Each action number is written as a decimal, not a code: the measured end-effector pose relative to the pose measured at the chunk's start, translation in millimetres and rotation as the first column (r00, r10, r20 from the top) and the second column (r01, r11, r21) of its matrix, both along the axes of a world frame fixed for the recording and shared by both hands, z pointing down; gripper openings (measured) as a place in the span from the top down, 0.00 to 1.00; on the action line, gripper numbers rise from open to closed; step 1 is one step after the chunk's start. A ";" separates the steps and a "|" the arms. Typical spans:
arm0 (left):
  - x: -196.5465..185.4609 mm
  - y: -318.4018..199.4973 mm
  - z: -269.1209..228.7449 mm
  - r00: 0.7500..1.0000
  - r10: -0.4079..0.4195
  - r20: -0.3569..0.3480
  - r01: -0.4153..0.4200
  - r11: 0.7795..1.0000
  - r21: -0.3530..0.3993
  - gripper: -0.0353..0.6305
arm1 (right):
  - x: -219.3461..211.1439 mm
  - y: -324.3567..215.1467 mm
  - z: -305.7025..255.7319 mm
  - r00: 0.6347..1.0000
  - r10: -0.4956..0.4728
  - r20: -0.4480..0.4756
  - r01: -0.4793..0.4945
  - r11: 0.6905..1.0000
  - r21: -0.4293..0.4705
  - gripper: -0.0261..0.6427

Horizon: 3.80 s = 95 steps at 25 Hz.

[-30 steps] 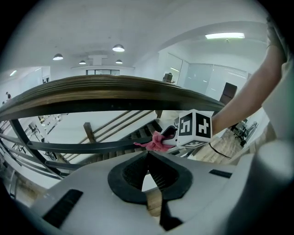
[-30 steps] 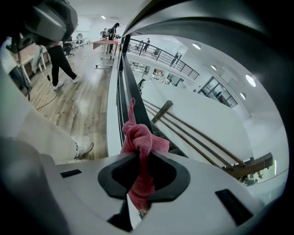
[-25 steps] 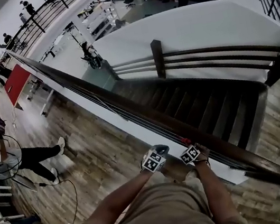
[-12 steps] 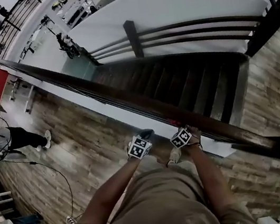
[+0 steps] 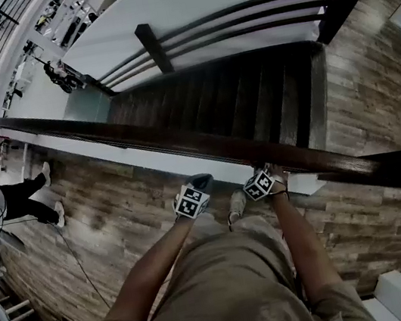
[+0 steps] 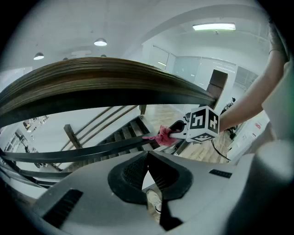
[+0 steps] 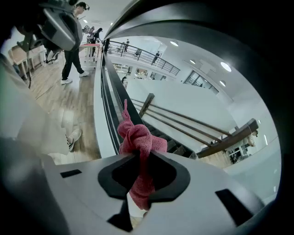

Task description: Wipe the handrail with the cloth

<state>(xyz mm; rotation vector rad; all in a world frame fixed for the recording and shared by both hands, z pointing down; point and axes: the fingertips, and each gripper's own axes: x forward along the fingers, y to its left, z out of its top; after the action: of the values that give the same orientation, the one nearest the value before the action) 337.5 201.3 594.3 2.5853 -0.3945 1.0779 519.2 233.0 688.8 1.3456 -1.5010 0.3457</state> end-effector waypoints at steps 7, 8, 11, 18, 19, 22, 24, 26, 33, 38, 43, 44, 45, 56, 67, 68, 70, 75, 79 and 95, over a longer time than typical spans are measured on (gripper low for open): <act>49.9 16.4 -2.5 0.996 0.094 -0.007 -0.094 0.996 0.012 0.92 | 72.9 54.3 5.1 0.995 0.090 -0.031 -0.091 0.996 -0.011 0.87; 54.9 17.7 -2.8 0.995 0.104 -0.010 -0.104 0.994 0.015 0.92 | 84.1 63.6 5.9 0.994 0.103 -0.039 -0.103 0.995 -0.015 0.87; 65.6 20.0 -3.1 0.992 0.122 -0.015 -0.122 0.992 0.017 0.92 | 118.9 90.4 9.9 0.988 0.143 -0.063 -0.145 0.989 -0.025 0.87; 67.2 24.1 1.9 0.992 0.123 -0.003 -0.123 0.992 0.014 0.92 | 183.1 142.2 15.0 0.971 0.201 -0.126 -0.210 0.975 -0.067 0.87; 66.1 22.8 1.0 0.993 0.119 -0.002 -0.119 0.993 0.015 0.92 | 190.9 148.8 13.5 0.968 0.215 -0.133 -0.225 0.972 -0.072 0.87; 60.3 12.9 -2.4 0.995 0.104 -0.002 -0.104 0.994 0.022 0.92 | 214.5 166.3 10.9 0.951 0.264 -0.158 -0.280 0.955 -0.092 0.87; 53.6 6.1 -2.6 0.996 0.090 -0.002 -0.090 0.996 0.025 0.92 | 227.1 176.2 10.6 0.936 0.312 -0.163 -0.332 0.937 -0.107 0.87; 46.6 2.2 -0.7 0.997 0.077 -0.004 -0.077 0.997 0.026 0.92 | 240.4 188.9 14.0 0.911 0.376 -0.170 -0.399 0.908 -0.126 0.87; 6.4 -24.3 -1.7 1.000 0.014 -0.009 -0.014 1.000 0.022 0.92 | 231.2 218.2 9.4 0.812 0.574 -0.104 -0.583 0.795 -0.167 0.87; -48.5 -54.8 3.5 0.997 -0.082 -0.008 0.082 0.997 0.015 0.92 | 156.1 194.5 26.5 0.871 0.490 -0.039 -0.485 0.844 -0.230 0.87; -112.9 -84.8 10.9 0.980 -0.197 0.000 0.197 0.980 0.008 0.92 | 63.0 115.6 42.9 0.961 0.272 0.047 -0.249 0.928 -0.278 0.87; -128.0 -92.3 11.6 0.976 -0.218 -0.001 0.218 0.976 0.007 0.92 | 39.2 95.7 45.5 0.971 0.226 0.075 -0.196 0.939 -0.283 0.87; -143.3 -100.2 12.0 0.971 -0.239 -0.001 0.239 0.971 0.007 0.92 | 14.0 75.0 48.6 0.979 0.175 0.107 -0.138 0.948 -0.287 0.87; -349.4 -215.6 8.1 0.875 -0.482 -0.044 0.483 0.875 0.025 0.92 | -291.5 -163.8 55.1 0.913 -0.300 0.277 0.366 0.903 -0.226 0.87; -554.1 -331.9 47.7 0.797 -0.600 -0.071 0.595 0.800 -0.080 0.92 | -560.9 -372.0 72.9 0.886 -0.338 0.317 0.406 0.897 -0.177 0.87; -568.6 -343.2 51.0 0.795 -0.602 -0.075 0.596 0.798 -0.088 0.92 | -579.9 -388.7 78.1 0.890 -0.329 0.316 0.395 0.902 -0.173 0.87; -593.4 -364.3 57.0 0.794 -0.603 -0.080 0.595 0.797 -0.099 0.92 | -612.9 -418.2 88.0 0.898 -0.308 0.315 0.373 0.912 -0.169 0.87; -643.1 -421.8 70.3 0.812 -0.579 -0.075 0.572 0.815 -0.093 0.92 | -685.5 -491.8 97.5 0.904 -0.313 0.292 0.358 0.927 -0.114 0.87; -674.1 -461.2 79.1 0.813 -0.578 -0.072 0.572 0.816 -0.081 0.92 | -736.1 -547.4 101.7 0.909 -0.321 0.267 0.345 0.937 -0.049 0.87; -730.5 -522.4 119.5 0.796 -0.604 -0.035 0.599 0.795 -0.096 0.92 | -834.8 -681.0 174.3 0.937 -0.325 0.126 0.328 0.944 -0.005 0.87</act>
<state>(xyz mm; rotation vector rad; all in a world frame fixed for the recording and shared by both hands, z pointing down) -392.9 -321.1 713.7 2.1601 -1.0511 0.7496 -315.6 -448.0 863.2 1.0444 -1.7855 0.2371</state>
